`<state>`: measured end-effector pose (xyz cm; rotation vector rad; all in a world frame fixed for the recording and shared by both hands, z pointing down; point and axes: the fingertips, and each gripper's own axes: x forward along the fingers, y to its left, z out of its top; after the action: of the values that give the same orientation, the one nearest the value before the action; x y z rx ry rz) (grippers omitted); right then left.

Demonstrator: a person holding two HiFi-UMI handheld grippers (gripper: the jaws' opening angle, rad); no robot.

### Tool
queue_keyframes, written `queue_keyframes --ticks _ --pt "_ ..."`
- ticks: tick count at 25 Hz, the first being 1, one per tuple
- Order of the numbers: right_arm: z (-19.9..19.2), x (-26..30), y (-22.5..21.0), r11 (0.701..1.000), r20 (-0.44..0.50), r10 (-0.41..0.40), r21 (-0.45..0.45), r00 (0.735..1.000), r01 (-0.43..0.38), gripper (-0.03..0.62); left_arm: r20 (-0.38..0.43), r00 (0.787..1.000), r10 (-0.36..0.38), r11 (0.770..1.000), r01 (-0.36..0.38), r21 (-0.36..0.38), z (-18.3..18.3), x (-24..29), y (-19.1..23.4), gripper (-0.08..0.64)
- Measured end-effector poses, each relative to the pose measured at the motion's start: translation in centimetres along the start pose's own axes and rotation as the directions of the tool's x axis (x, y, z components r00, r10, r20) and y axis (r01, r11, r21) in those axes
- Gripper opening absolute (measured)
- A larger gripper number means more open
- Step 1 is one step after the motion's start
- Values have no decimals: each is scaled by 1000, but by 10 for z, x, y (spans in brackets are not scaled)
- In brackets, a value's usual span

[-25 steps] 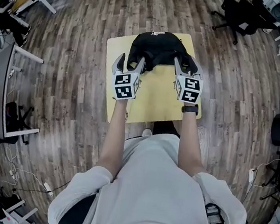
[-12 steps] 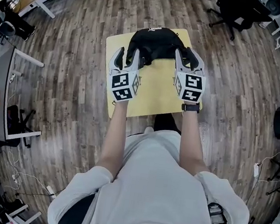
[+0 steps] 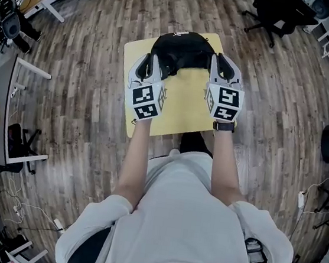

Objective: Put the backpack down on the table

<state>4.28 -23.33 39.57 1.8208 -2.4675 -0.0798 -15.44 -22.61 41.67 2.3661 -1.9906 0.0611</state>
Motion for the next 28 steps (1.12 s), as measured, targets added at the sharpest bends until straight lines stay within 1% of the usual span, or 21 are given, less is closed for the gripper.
queue_keyframes --ticks 6,14,18,20,25,28 --pt "5 0 5 1000 7 13 -2 1000 -13 20 16 1000 8 1000 -9 11 5 -4 0 14" --pt "11 2 11 999 16 38 -2 999 -38 9 21 1000 1 1000 -1 15 11 -4 -1 9" --pt "13 2 12 999 21 44 14 999 -45 9 30 1000 -9 1000 9 -8 15 -8 -3 9" --pt "13 4 14 999 19 45 20 999 -45 9 33 999 -10 1000 10 -3 16 -9 -2 9" --pt "14 6 24 999 18 50 -2 999 -50 9 34 999 -11 1000 11 3 14 -10 2 9" --pt "16 6 22 999 19 45 -8 999 -45 9 37 999 -15 1000 15 0 15 -8 0 9"
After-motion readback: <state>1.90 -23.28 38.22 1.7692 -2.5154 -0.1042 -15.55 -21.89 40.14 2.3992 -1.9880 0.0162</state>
